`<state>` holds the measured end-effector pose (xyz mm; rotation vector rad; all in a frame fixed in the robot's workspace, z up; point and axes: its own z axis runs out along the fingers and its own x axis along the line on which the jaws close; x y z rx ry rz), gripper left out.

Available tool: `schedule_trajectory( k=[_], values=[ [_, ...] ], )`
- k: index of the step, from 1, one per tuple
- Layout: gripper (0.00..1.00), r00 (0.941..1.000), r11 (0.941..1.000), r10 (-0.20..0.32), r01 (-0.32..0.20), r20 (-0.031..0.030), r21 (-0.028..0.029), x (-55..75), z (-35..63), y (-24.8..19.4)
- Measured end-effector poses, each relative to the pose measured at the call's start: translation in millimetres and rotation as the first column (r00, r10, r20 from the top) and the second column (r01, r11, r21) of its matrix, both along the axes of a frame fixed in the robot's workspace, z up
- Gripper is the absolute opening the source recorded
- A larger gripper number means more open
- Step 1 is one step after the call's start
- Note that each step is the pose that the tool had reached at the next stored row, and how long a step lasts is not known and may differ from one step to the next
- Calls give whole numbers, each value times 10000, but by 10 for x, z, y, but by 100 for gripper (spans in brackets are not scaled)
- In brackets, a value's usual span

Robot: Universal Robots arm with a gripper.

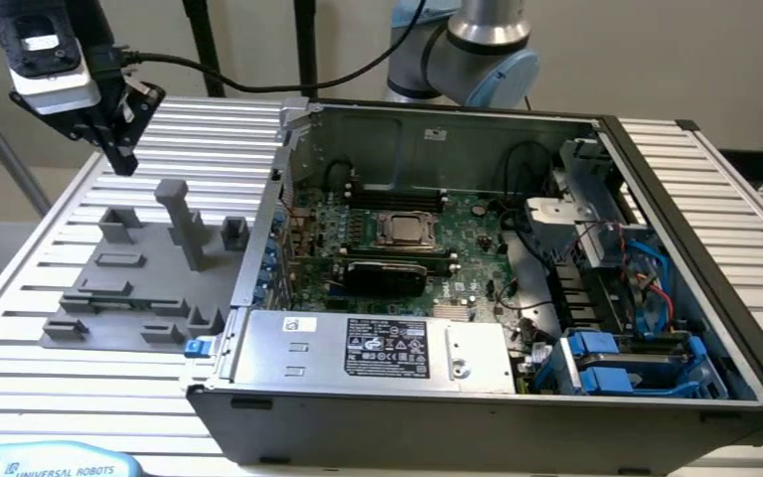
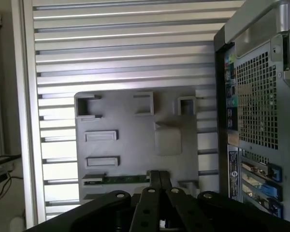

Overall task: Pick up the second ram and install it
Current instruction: 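Reach for the second ram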

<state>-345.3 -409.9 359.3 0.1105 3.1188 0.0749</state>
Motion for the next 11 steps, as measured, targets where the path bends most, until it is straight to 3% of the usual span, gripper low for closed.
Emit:
schedule_trajectory(
  k=[11],
  values=[
    [11,10000,10000,1,-1,-81,-2,-251,-92,-123]
  ],
)
